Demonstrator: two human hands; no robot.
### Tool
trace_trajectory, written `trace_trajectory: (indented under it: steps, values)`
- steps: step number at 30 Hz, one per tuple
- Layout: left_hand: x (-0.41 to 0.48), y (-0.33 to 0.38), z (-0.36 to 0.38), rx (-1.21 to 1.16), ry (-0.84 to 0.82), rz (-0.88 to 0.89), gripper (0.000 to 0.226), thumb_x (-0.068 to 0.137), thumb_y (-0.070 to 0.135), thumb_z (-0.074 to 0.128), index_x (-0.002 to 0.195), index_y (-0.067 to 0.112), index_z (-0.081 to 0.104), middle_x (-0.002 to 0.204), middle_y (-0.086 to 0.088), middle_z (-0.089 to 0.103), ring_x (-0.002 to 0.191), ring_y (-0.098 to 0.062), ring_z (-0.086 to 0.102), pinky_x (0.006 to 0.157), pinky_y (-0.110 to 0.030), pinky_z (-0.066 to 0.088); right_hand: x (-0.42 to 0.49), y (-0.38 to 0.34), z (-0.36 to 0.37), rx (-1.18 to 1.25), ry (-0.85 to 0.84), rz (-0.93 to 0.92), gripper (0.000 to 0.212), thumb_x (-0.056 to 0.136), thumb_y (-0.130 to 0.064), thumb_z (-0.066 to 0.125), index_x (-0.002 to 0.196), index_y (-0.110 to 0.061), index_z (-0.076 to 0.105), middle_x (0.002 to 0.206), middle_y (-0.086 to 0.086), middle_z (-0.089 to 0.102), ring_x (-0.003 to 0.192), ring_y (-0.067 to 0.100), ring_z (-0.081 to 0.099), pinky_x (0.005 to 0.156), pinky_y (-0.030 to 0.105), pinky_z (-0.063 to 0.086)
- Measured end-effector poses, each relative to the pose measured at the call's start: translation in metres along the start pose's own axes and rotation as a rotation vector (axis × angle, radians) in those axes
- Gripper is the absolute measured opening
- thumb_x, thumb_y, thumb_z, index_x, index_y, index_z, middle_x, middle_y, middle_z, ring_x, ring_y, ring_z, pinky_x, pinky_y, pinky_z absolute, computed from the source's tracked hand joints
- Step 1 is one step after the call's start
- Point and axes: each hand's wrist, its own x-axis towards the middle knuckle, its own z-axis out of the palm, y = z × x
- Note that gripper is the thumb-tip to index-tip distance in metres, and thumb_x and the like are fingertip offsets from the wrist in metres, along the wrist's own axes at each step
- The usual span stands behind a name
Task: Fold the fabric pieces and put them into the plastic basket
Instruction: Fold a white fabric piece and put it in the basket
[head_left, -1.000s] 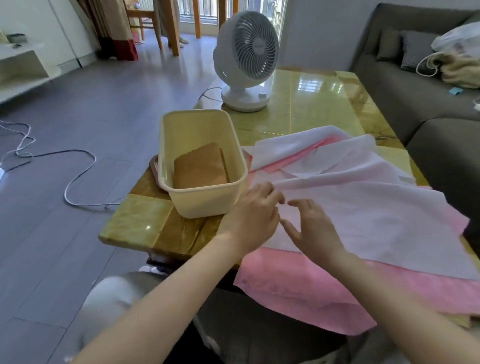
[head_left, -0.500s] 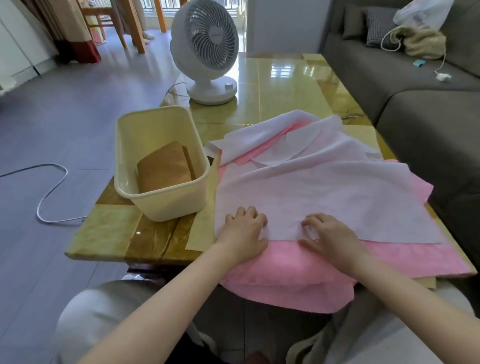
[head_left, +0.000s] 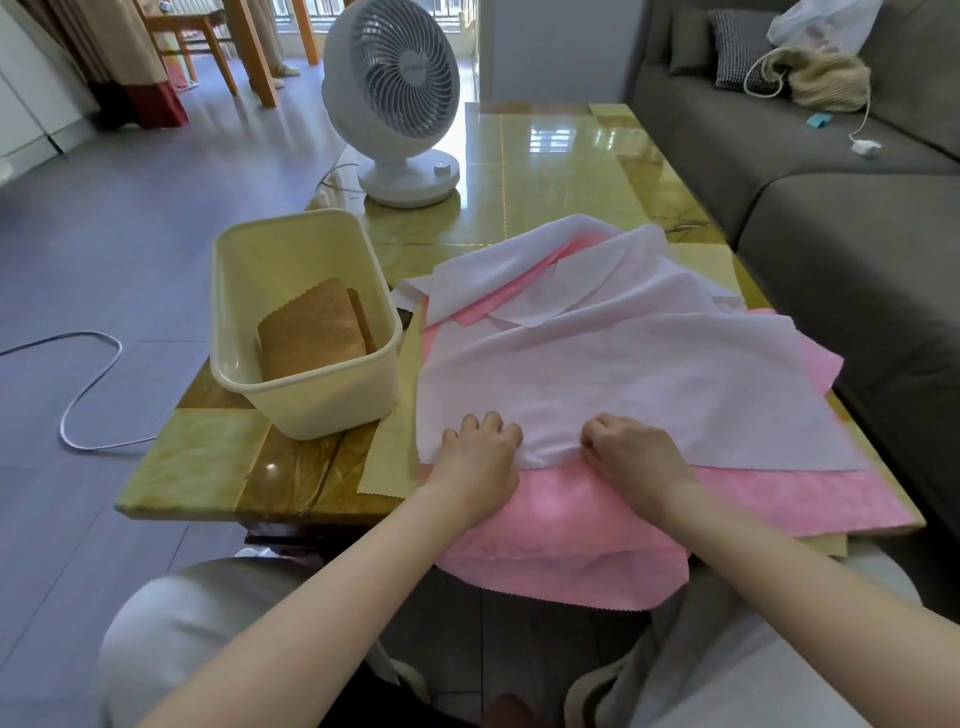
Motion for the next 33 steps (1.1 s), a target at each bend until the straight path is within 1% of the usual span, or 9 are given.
trace_trajectory:
  steps: [3,6,8,11,15,21,24,29,33]
  values:
    - [0.003,0.003,-0.001,0.011,0.019,-0.025,0.034,0.092,0.013,0.039,0.125,0.014,0.045,0.123,-0.008,0.045,0.108,-0.029,0.043,0.087,-0.040,0.037,0.008,0.000,-0.006,-0.015,0.181,0.009,0.004,0.086,-0.004,0.060,0.088,-0.006,0.056,0.073,0.008,0.064,0.056,0.029,0.055,0.049,0.030,0.033]
    - [0.008,0.004,-0.005,-0.033,0.087,-0.061,0.030,0.092,0.008,0.039,0.120,0.014,0.048,0.117,-0.006,0.051,0.106,-0.028,0.048,0.082,-0.037,0.032,0.007,0.000,-0.020,-0.012,0.354,-0.003,0.038,0.056,0.007,0.082,0.069,-0.009,0.051,0.042,-0.003,0.038,0.030,0.019,0.023,0.036,0.019,0.009]
    - [0.011,0.004,-0.009,-0.067,0.187,-0.074,0.028,0.089,-0.001,0.039,0.109,0.014,0.052,0.106,-0.003,0.056,0.099,-0.026,0.052,0.076,-0.033,0.028,0.004,0.002,-0.023,0.011,0.404,-0.058,0.038,0.055,0.009,0.082,0.071,-0.008,0.052,0.045,-0.006,0.030,0.033,0.016,0.021,0.038,0.015,0.006]
    - [0.010,0.006,-0.017,-0.079,0.317,-0.056,0.031,0.086,-0.007,0.039,0.104,0.016,0.050,0.097,0.002,0.058,0.089,-0.021,0.055,0.077,-0.031,0.029,-0.005,0.013,-0.016,0.046,0.384,-0.059,0.031,0.061,0.004,0.081,0.080,-0.006,0.059,0.051,0.001,0.051,0.040,0.023,0.049,0.041,0.024,0.032]
    - [0.001,0.013,-0.027,-0.022,0.376,0.021,0.028,0.089,-0.002,0.037,0.107,0.018,0.048,0.096,0.005,0.055,0.089,-0.018,0.053,0.087,-0.031,0.030,-0.026,0.039,-0.006,0.040,0.217,0.087,0.025,0.083,0.006,0.048,0.100,-0.009,0.059,0.084,0.007,0.064,0.073,0.026,0.056,0.061,0.028,0.030]
    - [-0.024,0.029,-0.025,-0.022,0.101,0.056,0.020,0.097,0.014,0.030,0.082,0.014,0.043,0.081,-0.005,0.056,0.074,-0.026,0.048,0.081,-0.032,0.032,-0.055,0.045,-0.016,0.053,0.122,0.120,0.016,0.097,-0.017,0.040,0.103,-0.012,0.053,0.090,0.007,0.067,0.081,0.031,0.061,0.060,0.029,0.030]
    - [-0.037,0.035,-0.024,-0.094,-0.071,0.024,0.023,0.098,0.021,0.031,0.082,0.013,0.046,0.095,-0.011,0.061,0.083,-0.029,0.055,0.072,-0.032,0.038,-0.072,0.042,-0.014,0.020,0.063,0.095,0.018,0.097,-0.023,0.038,0.104,-0.013,0.052,0.092,0.007,0.067,0.082,0.030,0.061,0.059,0.030,0.029]
    - [-0.047,0.038,-0.021,-0.108,-0.272,-0.016,0.032,0.098,0.023,0.031,0.098,0.006,0.058,0.107,-0.012,0.061,0.096,-0.030,0.057,0.076,-0.032,0.041,-0.089,0.046,-0.011,0.140,-0.075,0.114,0.021,0.097,-0.031,0.041,0.109,-0.020,0.054,0.103,0.000,0.067,0.093,0.025,0.061,0.070,0.030,0.039]
    - [-0.042,0.032,-0.024,-0.114,-0.361,-0.016,0.033,0.098,0.038,0.033,0.095,0.014,0.055,0.102,-0.006,0.060,0.086,-0.022,0.051,0.076,-0.032,0.040,-0.092,0.062,-0.022,0.121,-0.050,0.154,0.022,0.097,-0.035,0.041,0.109,-0.024,0.056,0.106,-0.005,0.066,0.097,0.021,0.060,0.070,0.028,0.038]
